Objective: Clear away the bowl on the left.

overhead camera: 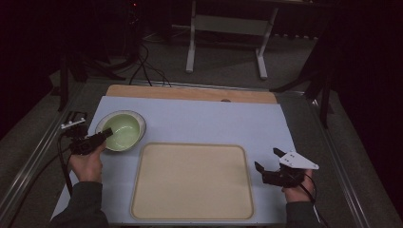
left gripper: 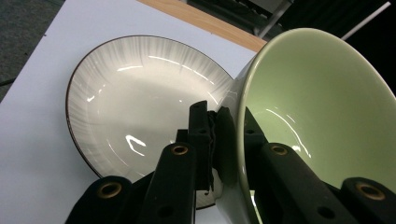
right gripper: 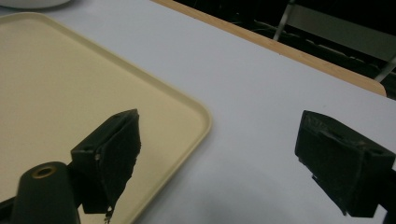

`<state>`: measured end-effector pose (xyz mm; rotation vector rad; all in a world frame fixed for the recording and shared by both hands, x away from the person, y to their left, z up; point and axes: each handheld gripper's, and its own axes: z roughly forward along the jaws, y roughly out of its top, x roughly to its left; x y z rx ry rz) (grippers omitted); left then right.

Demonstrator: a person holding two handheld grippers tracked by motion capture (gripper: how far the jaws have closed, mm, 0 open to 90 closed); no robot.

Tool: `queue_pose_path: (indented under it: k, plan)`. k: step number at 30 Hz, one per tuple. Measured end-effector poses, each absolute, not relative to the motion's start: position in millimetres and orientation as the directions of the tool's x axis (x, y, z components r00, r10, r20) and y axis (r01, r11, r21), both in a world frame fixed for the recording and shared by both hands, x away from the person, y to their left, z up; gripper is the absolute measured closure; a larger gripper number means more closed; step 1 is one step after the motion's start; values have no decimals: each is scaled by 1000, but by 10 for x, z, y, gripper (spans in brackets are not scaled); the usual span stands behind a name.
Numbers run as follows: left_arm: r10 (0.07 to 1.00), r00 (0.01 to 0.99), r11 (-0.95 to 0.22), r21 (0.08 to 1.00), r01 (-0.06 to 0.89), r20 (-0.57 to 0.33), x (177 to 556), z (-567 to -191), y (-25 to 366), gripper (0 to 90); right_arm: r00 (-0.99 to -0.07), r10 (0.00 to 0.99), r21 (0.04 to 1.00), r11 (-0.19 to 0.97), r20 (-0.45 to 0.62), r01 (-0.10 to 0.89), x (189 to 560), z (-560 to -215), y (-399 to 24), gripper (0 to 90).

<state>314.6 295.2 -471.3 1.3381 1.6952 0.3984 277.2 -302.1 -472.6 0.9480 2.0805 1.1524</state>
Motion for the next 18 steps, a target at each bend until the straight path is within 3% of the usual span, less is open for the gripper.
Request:
queue_pose_path:
  k: [18]
  plan:
    - [887,47,344,724,598,-460,3046,-4638,2820,819,-582,801,877,373,-141,301,2759,-4714,-3035,138]
